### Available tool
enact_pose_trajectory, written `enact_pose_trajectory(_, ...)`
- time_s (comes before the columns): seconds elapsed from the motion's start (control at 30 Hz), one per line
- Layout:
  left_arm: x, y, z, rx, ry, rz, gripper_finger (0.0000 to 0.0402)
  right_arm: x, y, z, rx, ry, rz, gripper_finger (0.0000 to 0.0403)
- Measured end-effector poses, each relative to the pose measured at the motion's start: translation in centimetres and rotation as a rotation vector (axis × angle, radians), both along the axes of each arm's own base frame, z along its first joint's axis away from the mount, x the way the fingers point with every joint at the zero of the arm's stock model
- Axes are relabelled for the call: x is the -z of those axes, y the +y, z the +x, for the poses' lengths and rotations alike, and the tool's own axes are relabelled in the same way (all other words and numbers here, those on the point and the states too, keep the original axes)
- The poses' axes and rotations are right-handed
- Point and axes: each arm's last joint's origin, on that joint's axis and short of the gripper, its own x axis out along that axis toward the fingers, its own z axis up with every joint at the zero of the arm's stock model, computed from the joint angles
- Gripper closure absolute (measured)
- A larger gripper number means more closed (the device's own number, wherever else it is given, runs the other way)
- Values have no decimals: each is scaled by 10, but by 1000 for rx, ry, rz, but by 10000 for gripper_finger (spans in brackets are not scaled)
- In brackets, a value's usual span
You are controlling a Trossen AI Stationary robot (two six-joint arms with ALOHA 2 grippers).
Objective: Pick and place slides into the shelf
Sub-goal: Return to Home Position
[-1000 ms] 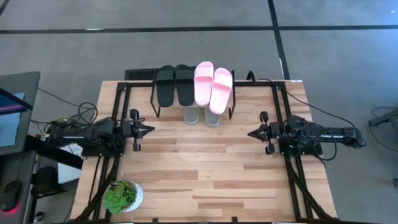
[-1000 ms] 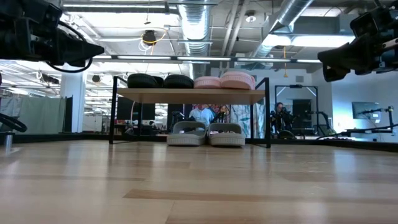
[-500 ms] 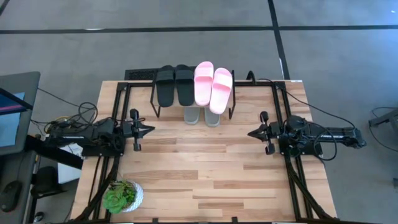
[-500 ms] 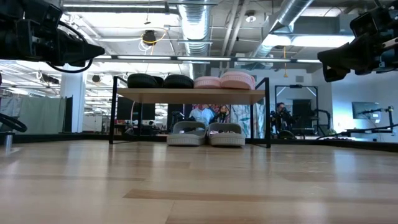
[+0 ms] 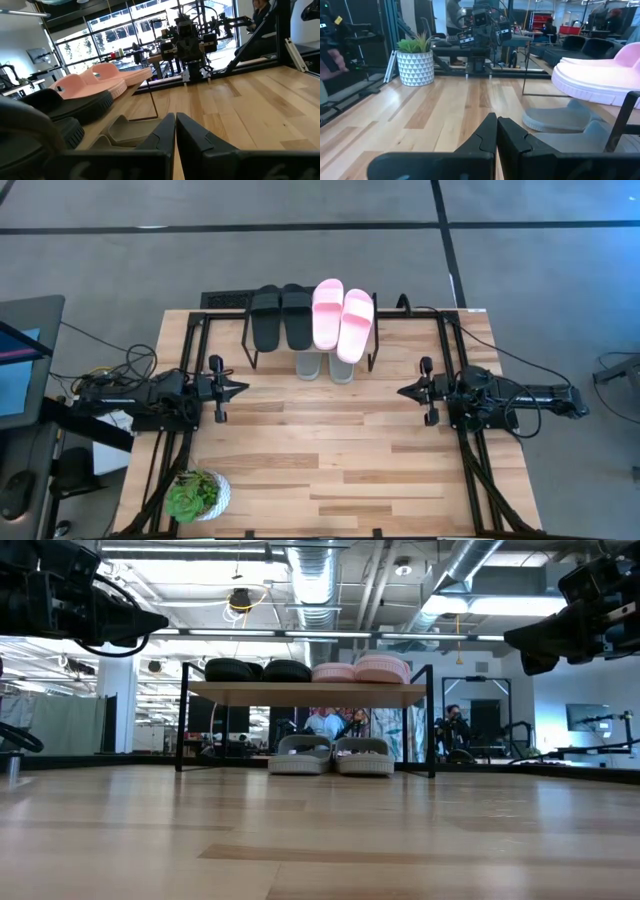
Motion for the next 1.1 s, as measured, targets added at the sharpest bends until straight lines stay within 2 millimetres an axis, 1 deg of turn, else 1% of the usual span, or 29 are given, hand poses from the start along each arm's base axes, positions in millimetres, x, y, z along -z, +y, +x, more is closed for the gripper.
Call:
enact_pose_trajectory(0.57,0,0,0,2,-5,-35,396,0,0,0,-2,0,8,403)
enact_pose_trajectory(1.1,0,0,0,1,-4,-26,396,0,0,0,-2,0,8,403)
